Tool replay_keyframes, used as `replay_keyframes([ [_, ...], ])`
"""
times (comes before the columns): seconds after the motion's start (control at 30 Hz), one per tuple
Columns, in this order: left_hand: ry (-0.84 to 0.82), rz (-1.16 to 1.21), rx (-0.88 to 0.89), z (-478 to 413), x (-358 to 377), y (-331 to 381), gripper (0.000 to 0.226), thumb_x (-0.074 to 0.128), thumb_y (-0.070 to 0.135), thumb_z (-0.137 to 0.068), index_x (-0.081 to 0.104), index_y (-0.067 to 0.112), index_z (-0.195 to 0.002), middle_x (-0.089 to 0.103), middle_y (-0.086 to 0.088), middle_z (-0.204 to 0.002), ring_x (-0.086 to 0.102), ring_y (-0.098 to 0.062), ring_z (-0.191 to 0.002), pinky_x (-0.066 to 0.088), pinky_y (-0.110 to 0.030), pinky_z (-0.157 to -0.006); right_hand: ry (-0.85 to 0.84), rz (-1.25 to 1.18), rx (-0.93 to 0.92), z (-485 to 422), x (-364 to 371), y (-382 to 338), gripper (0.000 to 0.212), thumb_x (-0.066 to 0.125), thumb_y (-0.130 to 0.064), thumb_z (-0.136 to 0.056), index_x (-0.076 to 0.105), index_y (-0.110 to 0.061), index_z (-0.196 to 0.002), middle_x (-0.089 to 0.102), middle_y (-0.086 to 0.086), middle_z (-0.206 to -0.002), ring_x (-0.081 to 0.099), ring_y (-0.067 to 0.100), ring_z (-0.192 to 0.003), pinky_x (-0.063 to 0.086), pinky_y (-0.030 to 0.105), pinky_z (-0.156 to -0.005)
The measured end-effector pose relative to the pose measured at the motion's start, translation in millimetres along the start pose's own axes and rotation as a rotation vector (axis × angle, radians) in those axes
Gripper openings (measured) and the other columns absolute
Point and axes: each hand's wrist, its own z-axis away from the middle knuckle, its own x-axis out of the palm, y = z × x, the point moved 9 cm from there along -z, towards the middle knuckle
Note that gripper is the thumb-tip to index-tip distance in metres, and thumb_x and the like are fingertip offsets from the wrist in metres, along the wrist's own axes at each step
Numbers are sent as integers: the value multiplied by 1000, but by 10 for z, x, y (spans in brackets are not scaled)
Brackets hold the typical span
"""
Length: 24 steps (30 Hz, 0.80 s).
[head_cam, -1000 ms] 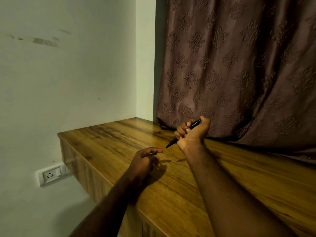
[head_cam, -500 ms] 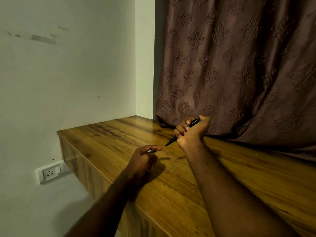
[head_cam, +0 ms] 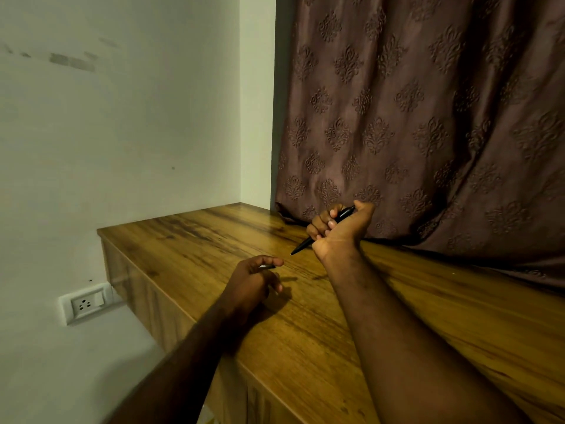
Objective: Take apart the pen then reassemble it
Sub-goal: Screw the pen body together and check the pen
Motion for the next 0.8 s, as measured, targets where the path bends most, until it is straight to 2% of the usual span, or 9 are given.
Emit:
replay_keyframes([
  [0.07,15,-30,4,-30,-37,-29,33,51,-10,-76,69,9,-96,63,-17,-68,50,-19,-46,39,-23,-53,-5,3,-6,12,20,-2,44,32,-46,-79,38,-15,-48,24,-4,-39,15,13,-36,14,19,-43],
  [0.13,15,-52,6,-42,-46,-36,33,50,-9,-78,68,9,-98,60,-18,-64,43,-13,-41,33,-19,-46,-8,-5,-8,13,27,-2,47,32,-49,-80,39,-15,-49,25,-4,-39,15,13,-36,14,20,-43],
  [0.27,-11,-14,10,-29,-8,-22,33,48,-12,-79,67,5,-101,60,-14,-63,48,-4,-34,34,-12,-38,-25,19,-2,8,30,3,48,30,-49,-81,39,-15,-48,25,-4,-38,16,13,-35,14,20,-42],
  [0.4,7,-61,51,-62,-41,-19,32,51,-8,-80,70,8,-100,66,-10,-71,43,-4,-40,30,-18,-42,-27,19,-14,12,35,2,48,30,-49,-82,38,-15,-48,25,-4,-39,15,13,-36,12,21,-43],
  [0.47,4,-57,68,-65,-46,-5,30,53,-9,-80,71,9,-97,67,-9,-74,47,-3,-43,33,-17,-42,-48,16,-2,10,61,10,49,31,-50,-82,39,-15,-49,25,-4,-39,15,13,-35,12,21,-44],
  [0.57,-30,-5,105,-50,-7,41,32,54,-11,-83,66,4,-108,62,-11,-73,50,0,-41,37,-12,-40,-67,39,2,9,84,22,46,29,-47,-82,36,-15,-50,24,-4,-38,15,13,-35,12,20,-45],
  [0.7,-50,1,118,-64,10,34,32,58,-7,-84,65,5,-112,63,-10,-75,47,-4,-45,36,-14,-42,-66,33,-11,14,68,11,48,28,-49,-83,37,-15,-50,24,-4,-39,15,13,-36,12,22,-46],
  [0.8,-43,-13,113,-95,-11,-5,30,60,-5,-83,69,13,-106,66,-6,-72,41,-11,-51,31,-19,-46,-80,27,11,0,65,34,48,30,-51,-81,38,-15,-50,24,-4,-38,15,13,-35,12,20,-43],
])
